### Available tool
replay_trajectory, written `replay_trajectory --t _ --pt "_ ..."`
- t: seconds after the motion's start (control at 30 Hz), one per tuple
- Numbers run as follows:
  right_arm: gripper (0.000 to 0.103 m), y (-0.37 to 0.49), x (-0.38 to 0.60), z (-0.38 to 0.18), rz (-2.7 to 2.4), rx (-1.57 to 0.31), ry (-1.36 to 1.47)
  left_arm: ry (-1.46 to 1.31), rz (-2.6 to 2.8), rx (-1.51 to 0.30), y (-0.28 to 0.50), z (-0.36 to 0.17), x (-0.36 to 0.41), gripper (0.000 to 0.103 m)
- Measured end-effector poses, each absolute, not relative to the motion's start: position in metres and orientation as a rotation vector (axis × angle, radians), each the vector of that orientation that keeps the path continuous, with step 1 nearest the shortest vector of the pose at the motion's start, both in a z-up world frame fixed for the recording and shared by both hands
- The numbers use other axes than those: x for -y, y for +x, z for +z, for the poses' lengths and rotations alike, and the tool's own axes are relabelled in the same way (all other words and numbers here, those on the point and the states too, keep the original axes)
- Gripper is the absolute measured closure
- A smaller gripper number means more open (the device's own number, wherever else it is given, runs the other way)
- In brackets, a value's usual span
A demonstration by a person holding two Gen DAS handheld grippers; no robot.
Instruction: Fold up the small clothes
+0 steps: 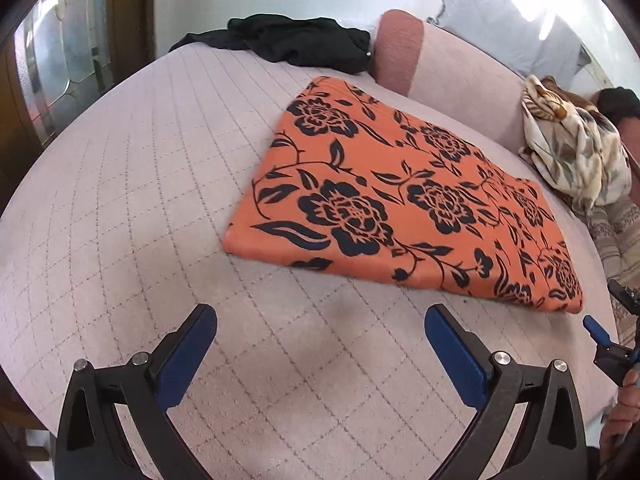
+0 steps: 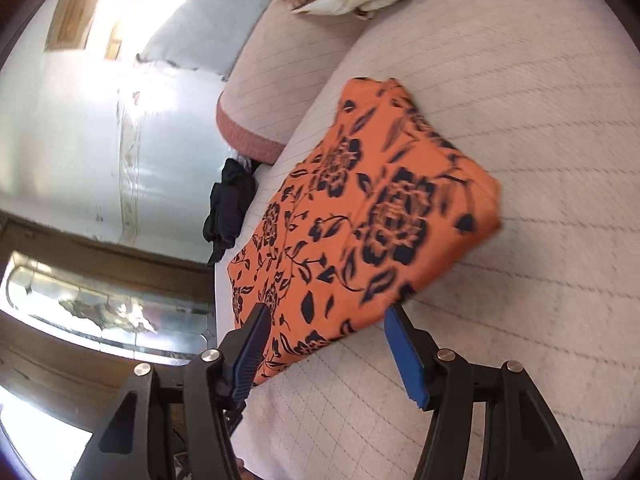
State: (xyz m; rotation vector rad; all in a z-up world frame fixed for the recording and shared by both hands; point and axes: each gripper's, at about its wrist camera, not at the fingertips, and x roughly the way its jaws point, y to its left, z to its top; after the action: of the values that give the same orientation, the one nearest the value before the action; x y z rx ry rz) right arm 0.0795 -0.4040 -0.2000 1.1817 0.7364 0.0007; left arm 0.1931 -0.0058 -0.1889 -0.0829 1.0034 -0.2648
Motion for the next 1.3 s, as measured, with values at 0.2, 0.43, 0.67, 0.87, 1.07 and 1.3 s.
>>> replay_trajectory --t 0.2,0.43,0.67,0.87,1.07,1.3 --pt "0.035 0.07 0.417 -0.207 -0.049 -0.743 1.205 -0.078 -0.235 -1.049 0.206 -0.203 0.013 0.0" --pt "0.035 0.086 0.412 -0.214 -0.061 -0.785 1.169 0.001 -0.142 -1.016 0.218 -0.205 0.021 0.0" --pt "0.035 0.097 0.404 -0.215 -0.056 -0.81 1.117 0.071 -0.112 -0.937 0.216 -0.195 0.025 0.0" --pt "0.035 0.104 0.4 -0.216 -0.051 -0.816 1.104 0.08 -0.112 -0.926 0.217 -0.193 0.026 0.0" --pt "0.035 0.108 0.397 -0.216 -0.046 -0.821 1.087 0.072 -0.108 -0.923 0.217 -0.192 0.027 0.0" --pt "0.035 0.11 0.396 -0.218 -0.049 -0.823 1.086 0.073 -0.103 -0.926 0.217 -0.193 0.027 0.0"
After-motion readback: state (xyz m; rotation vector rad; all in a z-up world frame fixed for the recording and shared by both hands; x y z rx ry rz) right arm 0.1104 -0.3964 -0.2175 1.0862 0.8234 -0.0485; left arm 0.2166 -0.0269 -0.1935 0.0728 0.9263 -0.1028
